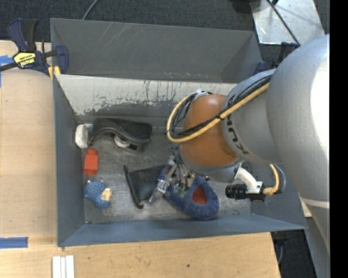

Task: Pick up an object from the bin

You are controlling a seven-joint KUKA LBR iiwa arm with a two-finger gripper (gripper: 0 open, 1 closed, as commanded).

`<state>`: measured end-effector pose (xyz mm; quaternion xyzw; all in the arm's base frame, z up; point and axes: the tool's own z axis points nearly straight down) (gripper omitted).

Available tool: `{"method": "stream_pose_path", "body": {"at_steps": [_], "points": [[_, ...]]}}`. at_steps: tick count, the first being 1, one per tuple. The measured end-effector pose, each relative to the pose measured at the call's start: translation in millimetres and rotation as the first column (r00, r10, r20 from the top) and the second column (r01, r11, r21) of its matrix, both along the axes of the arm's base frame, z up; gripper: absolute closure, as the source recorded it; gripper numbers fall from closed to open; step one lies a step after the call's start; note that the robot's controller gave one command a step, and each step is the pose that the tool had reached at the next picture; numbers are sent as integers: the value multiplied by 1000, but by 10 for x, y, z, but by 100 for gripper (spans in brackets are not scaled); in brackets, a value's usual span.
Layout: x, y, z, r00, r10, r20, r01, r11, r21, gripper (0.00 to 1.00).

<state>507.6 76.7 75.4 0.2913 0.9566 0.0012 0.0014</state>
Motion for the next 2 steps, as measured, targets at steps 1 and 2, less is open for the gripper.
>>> {"method": "stream_pose_path", "body": {"at_steps": [1,2], "points": [[44,-20,27,1000,-4,15,4,1000,-2,100],[69,-23,1268,1000,-2,7,2,1000,-1,100]]}}
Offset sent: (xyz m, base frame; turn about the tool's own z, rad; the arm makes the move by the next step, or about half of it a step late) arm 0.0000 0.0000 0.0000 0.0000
